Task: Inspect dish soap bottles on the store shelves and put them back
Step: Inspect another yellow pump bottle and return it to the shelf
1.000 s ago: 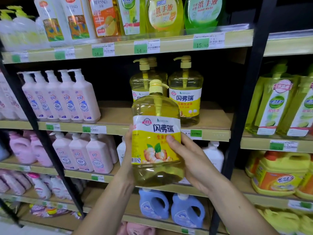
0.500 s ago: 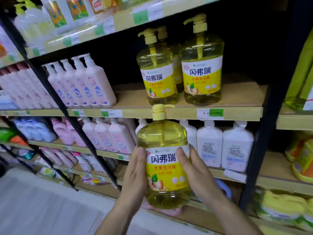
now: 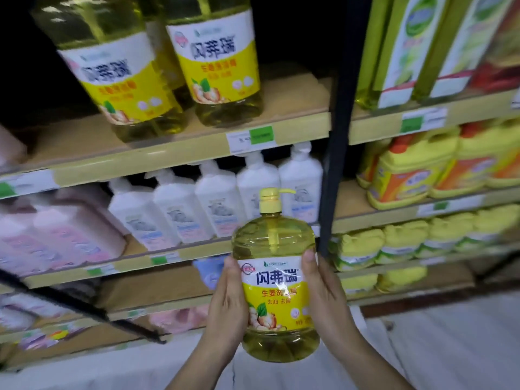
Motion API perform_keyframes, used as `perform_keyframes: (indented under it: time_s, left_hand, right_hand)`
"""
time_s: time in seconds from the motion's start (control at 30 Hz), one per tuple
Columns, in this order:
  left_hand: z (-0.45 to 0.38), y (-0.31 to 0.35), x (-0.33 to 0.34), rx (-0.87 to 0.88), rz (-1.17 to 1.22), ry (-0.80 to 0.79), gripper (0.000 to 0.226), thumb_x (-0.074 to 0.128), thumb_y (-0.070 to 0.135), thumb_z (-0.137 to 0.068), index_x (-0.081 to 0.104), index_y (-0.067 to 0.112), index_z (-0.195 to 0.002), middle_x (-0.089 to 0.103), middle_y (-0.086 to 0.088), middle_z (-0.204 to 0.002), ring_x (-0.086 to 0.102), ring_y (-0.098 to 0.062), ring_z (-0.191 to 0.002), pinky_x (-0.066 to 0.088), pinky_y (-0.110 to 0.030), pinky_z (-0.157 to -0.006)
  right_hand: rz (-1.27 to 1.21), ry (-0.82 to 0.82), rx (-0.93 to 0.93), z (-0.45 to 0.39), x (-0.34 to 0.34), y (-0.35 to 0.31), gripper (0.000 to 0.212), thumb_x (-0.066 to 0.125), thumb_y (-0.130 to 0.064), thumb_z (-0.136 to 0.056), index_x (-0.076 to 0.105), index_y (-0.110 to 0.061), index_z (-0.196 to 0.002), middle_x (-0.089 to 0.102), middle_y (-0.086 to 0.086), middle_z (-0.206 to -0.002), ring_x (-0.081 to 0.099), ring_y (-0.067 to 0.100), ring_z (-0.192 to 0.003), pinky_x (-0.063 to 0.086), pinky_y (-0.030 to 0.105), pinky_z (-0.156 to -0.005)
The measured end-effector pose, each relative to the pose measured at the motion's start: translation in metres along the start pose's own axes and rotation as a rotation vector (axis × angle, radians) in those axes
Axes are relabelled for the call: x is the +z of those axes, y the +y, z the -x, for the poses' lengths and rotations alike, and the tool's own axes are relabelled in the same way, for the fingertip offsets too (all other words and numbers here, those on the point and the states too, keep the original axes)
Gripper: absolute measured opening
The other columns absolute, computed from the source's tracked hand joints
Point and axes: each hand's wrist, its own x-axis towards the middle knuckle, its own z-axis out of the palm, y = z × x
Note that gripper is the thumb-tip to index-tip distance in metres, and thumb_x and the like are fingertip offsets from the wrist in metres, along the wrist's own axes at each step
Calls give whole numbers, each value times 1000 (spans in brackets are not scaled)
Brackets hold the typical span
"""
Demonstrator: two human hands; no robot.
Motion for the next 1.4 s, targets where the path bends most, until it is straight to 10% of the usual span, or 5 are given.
perform_keyframes:
  time_s: [0.33, 0.47, 0.67, 0.87, 1.4]
  left_hand:
    - [7, 1, 112, 76, 47, -617, 125, 30, 115, -60, 59, 36, -152, 61, 11, -154, 52, -13, -148, 35, -47, -129]
    - [52, 16, 174, 95, 45, -898, 122, 37, 113, -62, 52, 38, -157, 58, 5, -158, 53, -20, -148, 41, -52, -124]
    - [155, 38, 268, 274, -28, -1252, 79, 35, 105, -75, 68, 50, -120, 80, 19, -116, 74, 0, -111, 60, -29, -96]
    - [271, 45, 366, 347, -60, -1452, 66, 36, 76, -94, 71, 32, -128, 81, 19, -113, 75, 3, -107, 57, -9, -80]
    - [537, 12, 613, 300, -302, -2002, 64, 36, 66, -103, 66, 23, -139, 81, -3, -122, 78, -20, -115, 65, -28, -85]
  right_hand:
    - [-50, 596, 2, 87, -85, -9, 47, 47, -68, -96, 76, -39, -119, 81, -13, -117, 75, 7, -112, 60, 39, -97]
    - [-45, 836, -47, 143, -132, -13, 42, 45, -59, -104, 77, -35, -112, 82, -3, -113, 78, 15, -107, 65, 31, -84]
    - [-9, 1198, -85, 236, -212, -6, 52, 38, -65, -105, 75, -29, -113, 81, -9, -108, 77, 4, -102, 60, 20, -79]
    - [-123, 1383, -134, 319, -316, 14, 61, 42, -65, -107, 73, -14, -115, 80, 6, -110, 76, 21, -108, 60, 57, -97]
    - [-425, 1711, -121, 511, -562, 84, 53, 49, -78, -90, 78, -38, -109, 82, -7, -113, 77, 14, -108, 58, 53, -104]
